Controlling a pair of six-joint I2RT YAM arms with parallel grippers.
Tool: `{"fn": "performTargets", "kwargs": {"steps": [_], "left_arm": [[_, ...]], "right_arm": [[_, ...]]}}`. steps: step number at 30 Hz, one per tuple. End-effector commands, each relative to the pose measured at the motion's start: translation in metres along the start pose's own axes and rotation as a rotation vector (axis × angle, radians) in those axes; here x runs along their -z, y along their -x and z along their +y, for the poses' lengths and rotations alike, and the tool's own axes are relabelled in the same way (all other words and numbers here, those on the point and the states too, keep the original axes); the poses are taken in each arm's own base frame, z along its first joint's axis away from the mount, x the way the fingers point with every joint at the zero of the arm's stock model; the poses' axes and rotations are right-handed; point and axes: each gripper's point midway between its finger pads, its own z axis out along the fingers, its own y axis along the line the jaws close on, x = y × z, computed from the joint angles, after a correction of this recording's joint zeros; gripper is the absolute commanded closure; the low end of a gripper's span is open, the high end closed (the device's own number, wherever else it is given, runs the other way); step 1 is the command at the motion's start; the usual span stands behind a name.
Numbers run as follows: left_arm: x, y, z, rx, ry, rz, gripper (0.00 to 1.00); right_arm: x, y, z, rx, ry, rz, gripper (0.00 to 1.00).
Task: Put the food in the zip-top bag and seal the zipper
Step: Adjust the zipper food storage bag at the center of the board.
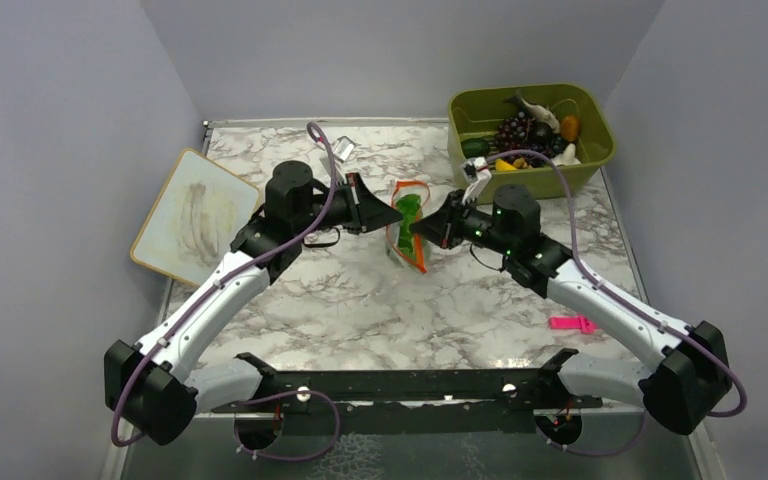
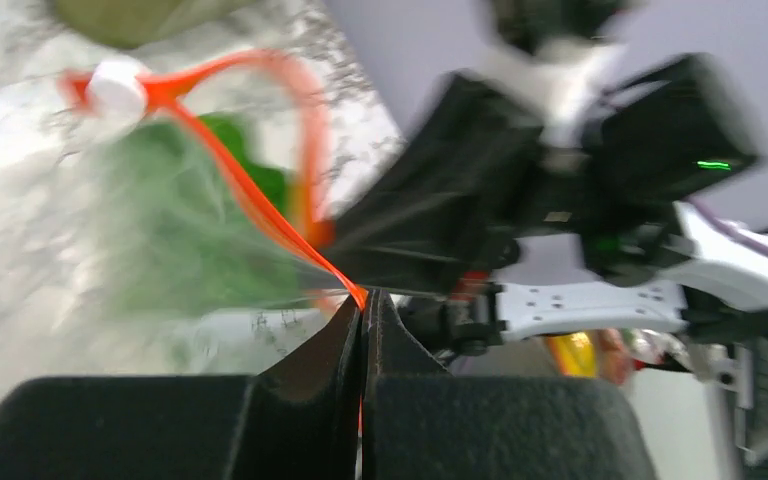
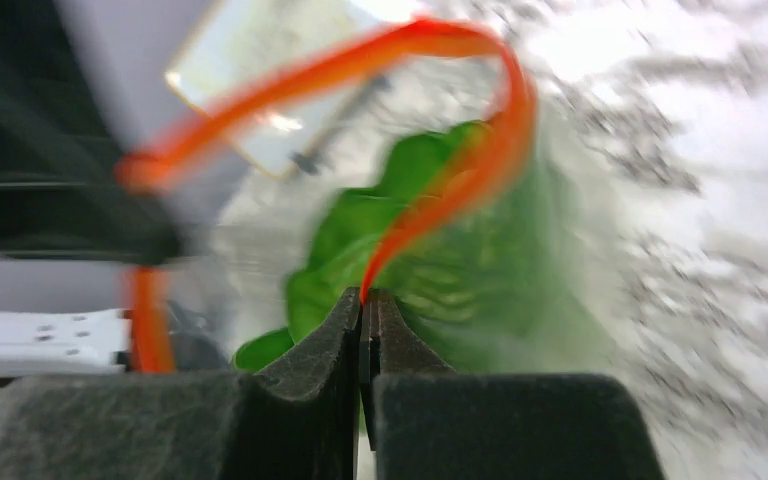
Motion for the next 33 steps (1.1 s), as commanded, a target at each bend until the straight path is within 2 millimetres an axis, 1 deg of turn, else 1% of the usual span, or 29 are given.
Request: {"fn": "performTargets", "kwargs": {"steps": [1, 2, 3, 4, 6, 9, 11, 12, 13, 14, 16, 18, 20, 22, 24, 26, 28, 30, 33], "left_arm": [[0.024, 0.02, -0.078, 0.031, -0.348, -0.099, 1.0], [0.02, 0.016, -0.072, 0.043, -0.341, -0.091, 1.0], [0.015, 0.011, -0.062, 0.05, -0.317, -0.08, 1.0], [0.009, 0.005, -0.048, 0.056, -0.273, -0.07, 1.0], [-0.003, -0.01, -0.013, 0.067, -0.162, -0.043, 1.0], [-0.015, -0.032, 0.026, 0.075, -0.041, 0.013, 1.0], [-0.017, -0.04, 0.048, 0.06, 0.05, 0.042, 1.0], [-0.016, -0.042, 0.056, 0.051, 0.091, 0.049, 1.0], [-0.015, -0.041, 0.061, 0.037, 0.122, 0.05, 1.0], [-0.014, -0.039, 0.061, 0.024, 0.134, 0.046, 1.0], [-0.01, -0.03, 0.052, 0.008, 0.125, 0.028, 1.0], [-0.007, -0.021, 0.036, -0.002, 0.083, 0.005, 1.0], [-0.005, -0.015, 0.019, -0.007, 0.01, -0.012, 1.0], [-0.003, -0.012, 0.008, 0.016, -0.042, -0.021, 1.0], [0.0, -0.009, 0.002, 0.004, -0.059, -0.036, 1.0], [0.004, -0.009, 0.013, -0.026, 0.013, -0.046, 1.0], [0.008, -0.008, 0.028, -0.062, 0.1, -0.044, 1.0], [0.009, -0.008, 0.037, -0.104, 0.146, -0.034, 1.0], [0.011, -0.011, 0.047, -0.195, 0.176, -0.022, 1.0]], "right_arm": [[-0.01, -0.028, -0.036, 0.02, -0.12, 0.09, 0.99], [-0.012, -0.026, -0.032, 0.027, -0.107, 0.1, 0.99], [-0.012, -0.02, -0.024, 0.031, -0.081, 0.094, 0.99], [-0.011, -0.011, -0.014, 0.032, -0.048, 0.076, 0.99], [-0.007, 0.004, 0.007, 0.033, 0.022, 0.038, 0.99], [0.002, 0.021, 0.033, 0.031, 0.112, -0.003, 0.99], [0.007, 0.026, 0.043, 0.028, 0.149, -0.018, 0.99], [0.009, 0.025, 0.044, 0.024, 0.154, -0.021, 0.99], [0.008, 0.023, 0.04, 0.021, 0.144, -0.021, 0.99], [0.007, 0.02, 0.033, 0.017, 0.114, -0.023, 0.99], [0.003, 0.006, 0.014, 0.0, 0.042, 0.004, 0.99], [0.0, -0.006, -0.001, 0.0, 0.001, 0.017, 0.99], [-0.001, -0.015, -0.014, -0.006, -0.041, 0.024, 0.99], [-0.002, -0.021, -0.021, -0.008, -0.07, 0.036, 0.99], [-0.001, -0.02, -0.022, -0.009, -0.078, 0.036, 0.99], [0.002, -0.018, -0.021, -0.007, -0.08, 0.019, 0.99], [0.004, -0.02, -0.025, -0.011, -0.094, 0.018, 0.99], [0.005, -0.03, -0.031, -0.022, -0.111, 0.038, 0.99], [0.005, -0.052, -0.036, -0.052, -0.095, 0.08, 0.99]]}}
